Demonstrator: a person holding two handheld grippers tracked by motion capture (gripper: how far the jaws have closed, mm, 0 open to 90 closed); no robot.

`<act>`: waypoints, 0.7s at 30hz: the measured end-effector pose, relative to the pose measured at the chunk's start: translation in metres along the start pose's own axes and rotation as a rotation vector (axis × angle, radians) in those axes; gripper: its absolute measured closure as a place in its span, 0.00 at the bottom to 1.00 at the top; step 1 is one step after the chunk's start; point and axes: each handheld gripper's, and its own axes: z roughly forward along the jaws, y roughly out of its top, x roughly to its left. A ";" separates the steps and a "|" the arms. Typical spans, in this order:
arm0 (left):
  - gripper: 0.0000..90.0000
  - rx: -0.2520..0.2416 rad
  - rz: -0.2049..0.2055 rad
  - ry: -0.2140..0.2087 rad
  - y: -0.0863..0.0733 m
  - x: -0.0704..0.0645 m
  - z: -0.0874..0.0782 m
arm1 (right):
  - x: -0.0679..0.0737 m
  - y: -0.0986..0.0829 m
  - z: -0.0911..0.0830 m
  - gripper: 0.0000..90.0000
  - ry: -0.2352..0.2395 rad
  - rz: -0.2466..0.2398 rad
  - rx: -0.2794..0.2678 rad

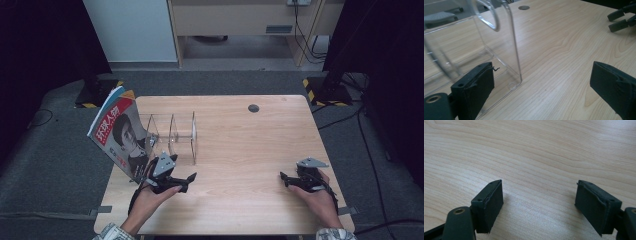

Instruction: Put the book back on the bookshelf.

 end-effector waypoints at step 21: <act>0.07 0.044 0.009 -0.130 0.021 -0.039 0.062 | 0.000 0.000 0.000 0.24 0.001 -0.002 0.002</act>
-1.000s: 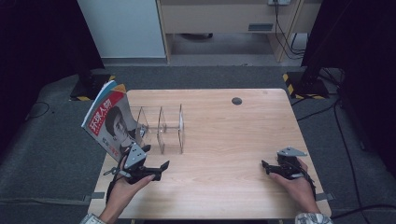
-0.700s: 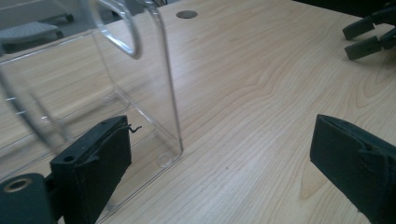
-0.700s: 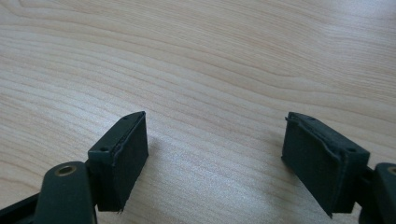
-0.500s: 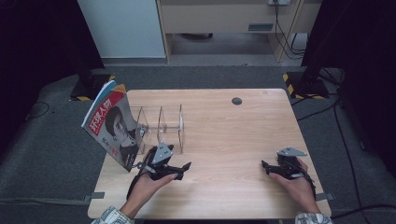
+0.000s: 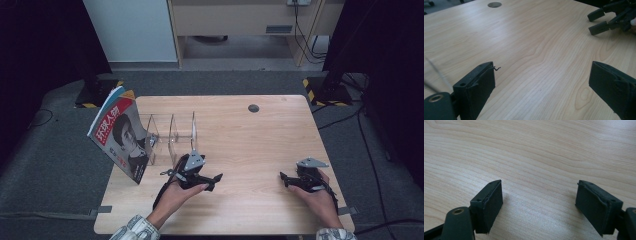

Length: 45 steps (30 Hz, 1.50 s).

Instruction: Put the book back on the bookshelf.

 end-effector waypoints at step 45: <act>0.03 0.247 0.082 0.030 -0.001 -0.026 0.100 | 0.003 0.000 0.002 0.06 -0.007 0.004 0.035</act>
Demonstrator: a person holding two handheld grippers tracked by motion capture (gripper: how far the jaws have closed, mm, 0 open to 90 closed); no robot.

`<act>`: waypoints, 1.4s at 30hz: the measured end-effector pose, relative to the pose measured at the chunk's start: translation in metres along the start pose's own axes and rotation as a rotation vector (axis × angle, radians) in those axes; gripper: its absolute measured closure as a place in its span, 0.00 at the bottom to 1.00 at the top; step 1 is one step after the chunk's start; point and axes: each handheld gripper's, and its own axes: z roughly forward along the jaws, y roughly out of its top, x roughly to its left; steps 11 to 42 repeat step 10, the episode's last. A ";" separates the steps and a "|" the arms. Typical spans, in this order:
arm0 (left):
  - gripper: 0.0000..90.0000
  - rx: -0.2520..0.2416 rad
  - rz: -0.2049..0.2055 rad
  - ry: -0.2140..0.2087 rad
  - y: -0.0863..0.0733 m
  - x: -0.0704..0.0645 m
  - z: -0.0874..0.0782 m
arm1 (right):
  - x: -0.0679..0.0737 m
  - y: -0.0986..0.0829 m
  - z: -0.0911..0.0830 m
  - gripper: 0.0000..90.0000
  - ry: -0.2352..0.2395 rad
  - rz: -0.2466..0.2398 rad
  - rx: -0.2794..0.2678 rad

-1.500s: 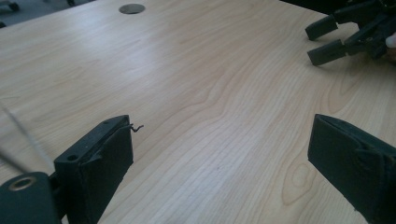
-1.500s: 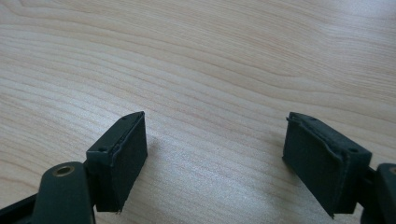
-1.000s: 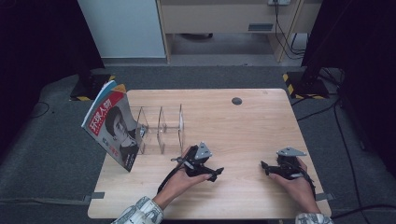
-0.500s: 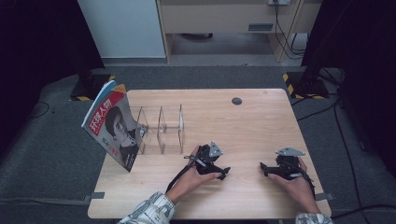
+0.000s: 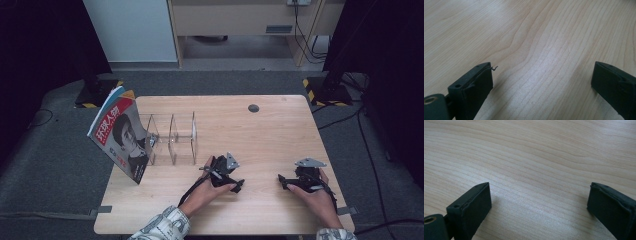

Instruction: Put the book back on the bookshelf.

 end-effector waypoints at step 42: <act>0.00 0.005 -0.056 -0.005 -0.002 0.002 0.001 | 0.000 0.000 0.000 0.06 -0.003 0.002 0.000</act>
